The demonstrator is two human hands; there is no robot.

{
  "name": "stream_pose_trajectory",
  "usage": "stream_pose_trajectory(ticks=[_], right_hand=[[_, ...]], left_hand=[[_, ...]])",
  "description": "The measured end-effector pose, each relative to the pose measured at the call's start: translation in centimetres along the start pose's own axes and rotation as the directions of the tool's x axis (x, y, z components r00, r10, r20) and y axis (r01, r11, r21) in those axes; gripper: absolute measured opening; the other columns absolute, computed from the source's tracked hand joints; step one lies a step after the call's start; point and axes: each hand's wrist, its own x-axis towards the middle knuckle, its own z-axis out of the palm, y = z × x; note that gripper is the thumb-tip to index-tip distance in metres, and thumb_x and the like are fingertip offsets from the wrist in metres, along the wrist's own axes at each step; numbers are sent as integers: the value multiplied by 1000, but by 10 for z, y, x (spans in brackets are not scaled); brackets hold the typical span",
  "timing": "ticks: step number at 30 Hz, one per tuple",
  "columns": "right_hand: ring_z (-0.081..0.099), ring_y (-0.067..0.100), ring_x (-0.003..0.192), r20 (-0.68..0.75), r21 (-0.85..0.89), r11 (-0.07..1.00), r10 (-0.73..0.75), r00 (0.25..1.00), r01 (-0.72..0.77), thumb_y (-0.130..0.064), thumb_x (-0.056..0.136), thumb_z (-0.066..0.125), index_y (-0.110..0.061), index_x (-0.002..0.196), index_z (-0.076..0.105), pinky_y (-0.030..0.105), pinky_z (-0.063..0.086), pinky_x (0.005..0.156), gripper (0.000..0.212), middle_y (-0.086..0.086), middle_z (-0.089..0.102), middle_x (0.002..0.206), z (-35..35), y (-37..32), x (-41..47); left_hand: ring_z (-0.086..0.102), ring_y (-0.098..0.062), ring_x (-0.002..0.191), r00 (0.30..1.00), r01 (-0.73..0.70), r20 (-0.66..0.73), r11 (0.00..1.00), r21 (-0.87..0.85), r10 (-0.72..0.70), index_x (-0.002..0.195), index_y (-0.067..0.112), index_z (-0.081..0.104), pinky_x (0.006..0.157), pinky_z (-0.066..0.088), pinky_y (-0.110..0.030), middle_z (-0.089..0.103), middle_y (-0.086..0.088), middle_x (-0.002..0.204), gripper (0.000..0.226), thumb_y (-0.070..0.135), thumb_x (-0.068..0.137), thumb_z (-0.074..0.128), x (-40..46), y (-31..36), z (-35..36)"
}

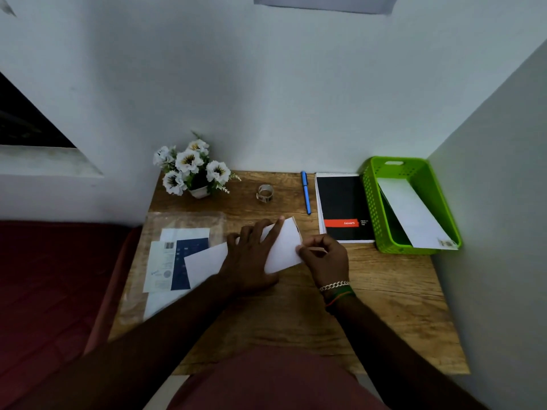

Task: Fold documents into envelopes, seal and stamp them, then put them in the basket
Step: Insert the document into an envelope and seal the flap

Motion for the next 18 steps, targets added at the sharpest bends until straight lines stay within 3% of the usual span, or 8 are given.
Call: stream_pose_trajectory(ticks=[6,10,12,15,18], right_hand=[[69,4,81,39,65,998,16,999,-19,-12,80,80,-17,82,74,31,60,75,7,-6,74,83,2,3,-3],[70,3,80,71,50,999,-19,997,16,-10,78,81,-16,83,76,18,55,73,9,-6,75,85,0,2,-2],[69,2,82,103,51,999,-8,995,2,-12,79,81,-14,85,76,15,53,73,8,-5,75,86,-1,0,-1],[68,4,88,138,89,994,57,989,-69,-14,81,79,-14,88,77,25,55,78,7,-5,76,89,0,-2,1],[68,14,96,137,177,972,131,982,-155,-15,87,73,-13,91,76,48,58,87,6,-6,75,92,2,-5,2]], left_hand=[[14,-30,141,1000,0,-6,1000,13,0,154,41,-22,111,22,-55,3,-1,160,127,70,70,69,2,2,-2],[14,-29,140,1000,-8,-10,1000,7,8,156,42,-14,110,23,-54,4,-1,160,124,70,69,69,4,4,-1],[17,-30,141,1000,-11,-19,1000,-18,10,156,42,2,111,25,-53,7,-1,160,116,67,67,71,5,4,-1],[23,-30,138,998,-32,-54,999,-33,30,145,43,26,109,27,-52,15,-2,158,94,62,66,74,5,6,-1],[24,-30,136,997,-32,-75,999,-7,31,139,45,30,108,27,-50,17,-3,155,86,59,67,74,5,8,0]])
